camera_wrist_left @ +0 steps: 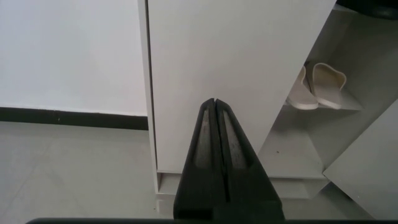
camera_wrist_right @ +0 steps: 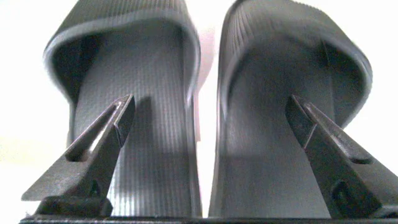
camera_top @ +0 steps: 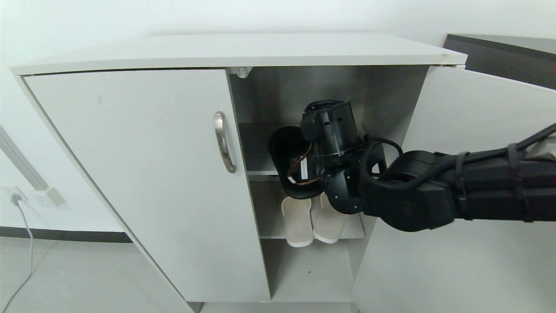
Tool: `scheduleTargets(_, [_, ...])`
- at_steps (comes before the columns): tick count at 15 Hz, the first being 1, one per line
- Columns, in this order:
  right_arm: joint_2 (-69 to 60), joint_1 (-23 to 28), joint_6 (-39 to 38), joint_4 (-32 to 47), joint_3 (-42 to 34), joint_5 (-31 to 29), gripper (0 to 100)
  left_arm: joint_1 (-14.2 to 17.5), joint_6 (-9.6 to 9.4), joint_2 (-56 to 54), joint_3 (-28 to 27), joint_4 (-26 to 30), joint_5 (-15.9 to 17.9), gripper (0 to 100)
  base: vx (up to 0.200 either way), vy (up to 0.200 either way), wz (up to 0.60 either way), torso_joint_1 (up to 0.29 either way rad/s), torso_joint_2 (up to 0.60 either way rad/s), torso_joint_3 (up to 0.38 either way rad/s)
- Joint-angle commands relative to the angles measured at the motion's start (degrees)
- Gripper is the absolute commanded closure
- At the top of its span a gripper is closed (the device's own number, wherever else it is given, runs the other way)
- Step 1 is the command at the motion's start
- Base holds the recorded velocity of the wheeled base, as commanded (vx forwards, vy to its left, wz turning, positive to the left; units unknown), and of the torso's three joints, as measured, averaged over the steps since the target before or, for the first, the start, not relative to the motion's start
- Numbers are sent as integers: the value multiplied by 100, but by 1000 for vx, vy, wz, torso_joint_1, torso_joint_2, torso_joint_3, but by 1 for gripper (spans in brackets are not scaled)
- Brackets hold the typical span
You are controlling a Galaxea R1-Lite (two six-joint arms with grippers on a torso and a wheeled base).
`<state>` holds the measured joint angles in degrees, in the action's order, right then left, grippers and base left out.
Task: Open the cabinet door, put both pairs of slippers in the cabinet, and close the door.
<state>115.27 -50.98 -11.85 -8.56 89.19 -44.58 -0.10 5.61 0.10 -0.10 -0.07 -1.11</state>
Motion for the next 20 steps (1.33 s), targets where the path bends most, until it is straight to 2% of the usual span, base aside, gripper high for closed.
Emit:
scheduleTargets(1, [-884,-263,7,-357,-1017,2,0,1,2,8,1,-1,-3,100,0,0,0,0,0,0])
scheduleTargets(4, [-1552,-527,42,-1069,-2353,37,0,1,2,8,1,-1,-3,100,0,0,0,0,0,0])
scheduleTargets(6, [-1798,-606,192,-1508,-2986,72,0,1,2,8,1,-1,-3,100,0,0,0,0,0,0])
scheduleTargets(8, [-1842,-641,473,-1842,-3223,116,0,1,2,8,1,-1,-3,100,0,0,0,0,0,0])
scheduleTargets(9, [-1833,-650,491,-1966,-3241,213,100,1,2,8,1,-1,-12,100,0,0,0,0,0,0])
scheduleTargets(12, [-1745,-641,491,-2018,-3320,398,100,1,-16,8,1,-1,-21,100,0,0,0,0,0,0])
scheduleTargets(20, [-1332,-685,438,-2062,-3338,398,100,1,-7,8,1,-1,-12,100,0,0,0,0,0,0])
